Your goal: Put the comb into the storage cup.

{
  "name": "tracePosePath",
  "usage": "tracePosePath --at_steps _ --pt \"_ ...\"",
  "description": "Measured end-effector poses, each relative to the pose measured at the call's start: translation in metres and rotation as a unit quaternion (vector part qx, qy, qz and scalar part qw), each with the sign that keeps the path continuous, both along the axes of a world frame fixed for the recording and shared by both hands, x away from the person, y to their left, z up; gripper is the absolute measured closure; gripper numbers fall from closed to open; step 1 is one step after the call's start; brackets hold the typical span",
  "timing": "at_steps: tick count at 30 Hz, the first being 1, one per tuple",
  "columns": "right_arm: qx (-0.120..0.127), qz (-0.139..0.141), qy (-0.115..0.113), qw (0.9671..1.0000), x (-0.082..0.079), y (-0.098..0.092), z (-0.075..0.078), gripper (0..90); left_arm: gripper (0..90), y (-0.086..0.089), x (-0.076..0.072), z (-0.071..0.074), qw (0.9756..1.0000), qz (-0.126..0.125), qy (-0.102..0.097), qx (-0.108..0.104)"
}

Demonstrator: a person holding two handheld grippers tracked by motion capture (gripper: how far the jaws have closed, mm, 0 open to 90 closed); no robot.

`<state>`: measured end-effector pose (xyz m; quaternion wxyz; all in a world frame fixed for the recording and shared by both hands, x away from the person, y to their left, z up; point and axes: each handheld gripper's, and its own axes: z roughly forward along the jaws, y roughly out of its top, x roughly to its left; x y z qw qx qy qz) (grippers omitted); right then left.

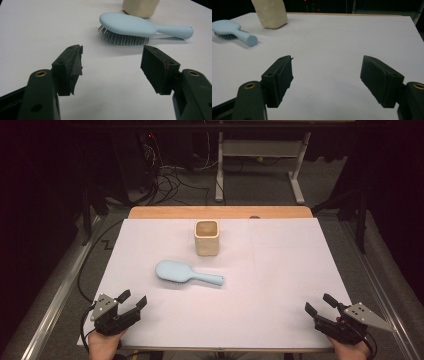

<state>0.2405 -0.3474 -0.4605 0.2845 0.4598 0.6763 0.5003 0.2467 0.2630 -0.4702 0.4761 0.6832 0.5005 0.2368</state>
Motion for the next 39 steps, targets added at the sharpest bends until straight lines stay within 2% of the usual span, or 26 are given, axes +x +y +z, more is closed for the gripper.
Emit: tracePosePath --at_steps 6,11,13,14,26,29,32,36,39 --pt "0.004 0.003 -0.003 1.0000 -0.001 -0.001 0.000 26.3 33.8 -0.002 0.000 0.001 1.0000 -0.004 0.000 0.004" --pt "-0.002 0.006 -0.005 1.0000 -0.002 0.001 0.001 26.4 34.1 -0.003 -0.002 0.002 1.0000 -0.008 -0.003 0.006" --pt "-0.002 0.006 -0.005 1.0000 -0.002 0.001 0.001 26.4 36.1 -0.004 -0.003 0.002 0.9999 -0.009 -0.007 0.003" --pt "-0.004 0.008 -0.009 0.9999 -0.003 0.001 0.001 27.0 36.2 -0.003 -0.004 0.002 1.0000 -0.007 -0.004 -0.005" --pt "-0.005 0.010 -0.010 0.9999 -0.002 0.002 0.001 27.1 36.1 -0.005 -0.001 0.004 0.9999 -0.011 -0.002 -0.011" --pt "-0.003 0.009 -0.006 0.9999 -0.002 0.002 0.001 27.1 35.7 -0.006 0.001 0.007 0.9997 -0.010 -0.008 -0.020" --pt "-0.003 0.012 -0.004 0.9999 -0.001 0.002 0.000 27.1 35.2 -0.007 0.001 0.008 0.9997 -0.010 -0.008 -0.019" --pt "-0.004 0.014 -0.004 0.9999 0.000 0.003 0.000 27.1 34.3 -0.009 0.002 0.009 0.9996 -0.016 -0.006 -0.020" --pt "-0.004 0.011 -0.001 0.9999 0.000 0.003 0.000 27.2 29.6 -0.013 0.005 0.009 0.9992 -0.035 -0.003 -0.020"
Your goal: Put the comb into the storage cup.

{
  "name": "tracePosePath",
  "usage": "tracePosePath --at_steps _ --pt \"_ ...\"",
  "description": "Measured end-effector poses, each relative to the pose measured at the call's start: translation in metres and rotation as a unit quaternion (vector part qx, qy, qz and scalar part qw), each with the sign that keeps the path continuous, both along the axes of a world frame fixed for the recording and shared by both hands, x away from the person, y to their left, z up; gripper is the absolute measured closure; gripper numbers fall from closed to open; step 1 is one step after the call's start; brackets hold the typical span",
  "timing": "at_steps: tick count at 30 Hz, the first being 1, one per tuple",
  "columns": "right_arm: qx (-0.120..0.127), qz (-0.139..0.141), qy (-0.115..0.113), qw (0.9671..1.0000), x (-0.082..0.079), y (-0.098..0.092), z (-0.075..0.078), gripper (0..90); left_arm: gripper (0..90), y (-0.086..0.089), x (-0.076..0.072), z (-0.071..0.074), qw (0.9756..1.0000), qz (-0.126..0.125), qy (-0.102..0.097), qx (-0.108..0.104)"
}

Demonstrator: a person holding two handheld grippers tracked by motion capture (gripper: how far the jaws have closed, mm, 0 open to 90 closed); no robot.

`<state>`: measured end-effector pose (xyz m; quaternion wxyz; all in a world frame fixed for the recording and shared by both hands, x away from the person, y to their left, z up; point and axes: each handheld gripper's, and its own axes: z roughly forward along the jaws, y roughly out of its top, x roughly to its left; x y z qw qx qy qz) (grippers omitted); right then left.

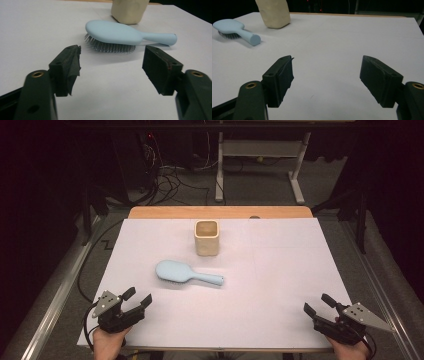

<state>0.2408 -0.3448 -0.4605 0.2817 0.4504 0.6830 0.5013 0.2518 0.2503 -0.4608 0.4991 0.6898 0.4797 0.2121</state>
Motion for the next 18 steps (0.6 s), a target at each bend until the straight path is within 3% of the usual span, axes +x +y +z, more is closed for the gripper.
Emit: tracePosePath --at_steps 4,18 --pt "0.003 -0.002 0.001 1.0000 0.001 -0.001 0.000 27.4 27.7 -0.004 0.000 0.002 0.9999 -0.011 -0.008 0.002" --pt "-0.005 0.002 -0.007 1.0000 0.001 0.001 0.000 27.9 29.8 -0.021 0.006 0.004 0.9992 -0.038 -0.003 0.012"
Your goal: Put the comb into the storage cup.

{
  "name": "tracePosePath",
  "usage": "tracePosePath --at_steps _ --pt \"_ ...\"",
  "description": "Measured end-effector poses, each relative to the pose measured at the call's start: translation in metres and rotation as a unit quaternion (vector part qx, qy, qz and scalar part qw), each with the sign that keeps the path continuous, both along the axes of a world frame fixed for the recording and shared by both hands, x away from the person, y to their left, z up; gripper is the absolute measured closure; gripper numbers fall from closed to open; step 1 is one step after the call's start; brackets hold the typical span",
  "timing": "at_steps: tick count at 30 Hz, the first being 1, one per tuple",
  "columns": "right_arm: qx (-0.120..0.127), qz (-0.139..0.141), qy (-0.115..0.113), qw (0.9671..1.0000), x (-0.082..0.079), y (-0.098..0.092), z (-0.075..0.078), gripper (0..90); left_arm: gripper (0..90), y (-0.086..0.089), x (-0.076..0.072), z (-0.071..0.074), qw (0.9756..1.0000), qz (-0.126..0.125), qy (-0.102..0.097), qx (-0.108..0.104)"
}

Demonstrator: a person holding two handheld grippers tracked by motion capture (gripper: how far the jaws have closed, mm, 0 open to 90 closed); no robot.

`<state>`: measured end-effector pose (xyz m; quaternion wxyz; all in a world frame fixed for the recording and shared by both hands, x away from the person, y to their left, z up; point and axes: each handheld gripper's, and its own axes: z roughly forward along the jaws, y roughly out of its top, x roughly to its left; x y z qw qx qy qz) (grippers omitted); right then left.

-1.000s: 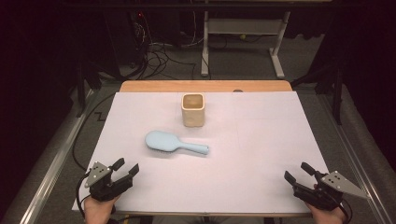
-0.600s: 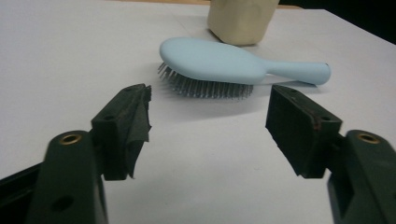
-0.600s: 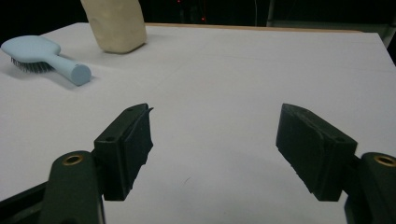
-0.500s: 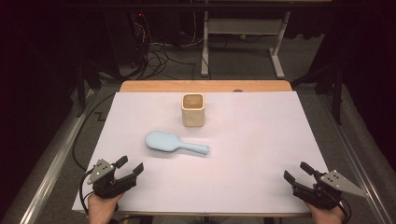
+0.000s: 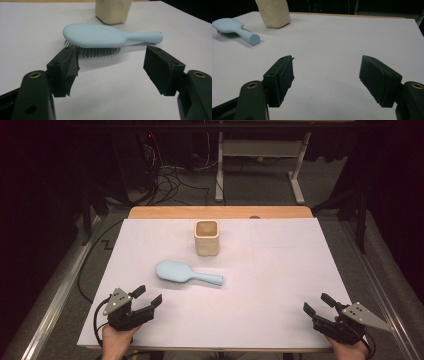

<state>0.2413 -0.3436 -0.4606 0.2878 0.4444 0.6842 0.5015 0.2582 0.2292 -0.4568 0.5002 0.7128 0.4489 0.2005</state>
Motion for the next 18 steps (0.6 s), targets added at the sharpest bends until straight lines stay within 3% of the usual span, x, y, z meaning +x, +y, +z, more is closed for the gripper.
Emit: tracePosePath --at_steps 18 --pt "0.000 0.005 0.005 1.0000 0.000 0.000 0.000 27.7 33.8 -0.028 0.010 0.000 0.9994 -0.034 0.001 0.001"
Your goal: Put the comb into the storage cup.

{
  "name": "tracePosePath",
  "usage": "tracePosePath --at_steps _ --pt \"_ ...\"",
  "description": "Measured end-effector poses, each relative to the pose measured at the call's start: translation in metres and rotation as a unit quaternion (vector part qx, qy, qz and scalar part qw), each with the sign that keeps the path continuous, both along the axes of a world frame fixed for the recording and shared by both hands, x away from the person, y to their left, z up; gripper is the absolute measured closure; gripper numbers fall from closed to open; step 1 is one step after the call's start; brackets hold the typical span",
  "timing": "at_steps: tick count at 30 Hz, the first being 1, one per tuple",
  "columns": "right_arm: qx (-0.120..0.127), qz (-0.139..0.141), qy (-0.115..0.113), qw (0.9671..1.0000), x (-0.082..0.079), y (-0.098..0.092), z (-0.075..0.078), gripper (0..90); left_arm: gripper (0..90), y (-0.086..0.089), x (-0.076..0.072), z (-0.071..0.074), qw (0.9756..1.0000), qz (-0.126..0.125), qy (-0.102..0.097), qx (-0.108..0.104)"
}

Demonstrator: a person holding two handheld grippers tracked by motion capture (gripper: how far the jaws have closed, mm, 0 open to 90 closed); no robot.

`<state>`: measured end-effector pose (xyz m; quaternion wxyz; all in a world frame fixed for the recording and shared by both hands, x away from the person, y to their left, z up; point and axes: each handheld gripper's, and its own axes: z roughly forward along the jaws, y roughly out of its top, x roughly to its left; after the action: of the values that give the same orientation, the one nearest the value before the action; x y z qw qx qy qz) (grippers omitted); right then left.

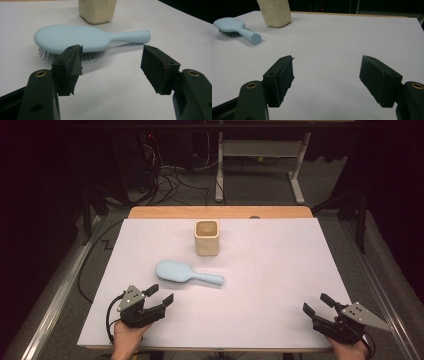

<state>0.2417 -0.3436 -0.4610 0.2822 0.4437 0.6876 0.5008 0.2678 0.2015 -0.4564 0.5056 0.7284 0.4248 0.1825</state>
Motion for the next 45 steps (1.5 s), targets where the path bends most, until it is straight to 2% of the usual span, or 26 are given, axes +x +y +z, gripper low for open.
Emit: tracePosePath --at_steps 8,30,45 --pt "-0.002 -0.001 -0.001 1.0000 -0.001 0.000 0.000 27.7 34.1 -0.012 0.006 0.000 0.9999 -0.009 0.012 0.000" --pt "0.000 0.001 0.000 1.0000 -0.001 0.000 0.000 27.7 35.5 -0.038 0.022 0.000 0.9996 -0.025 0.015 0.004" --pt "0.001 0.002 0.005 1.0000 0.000 0.000 -0.001 27.5 36.3 -0.055 0.037 0.000 0.9991 -0.029 0.025 0.016"
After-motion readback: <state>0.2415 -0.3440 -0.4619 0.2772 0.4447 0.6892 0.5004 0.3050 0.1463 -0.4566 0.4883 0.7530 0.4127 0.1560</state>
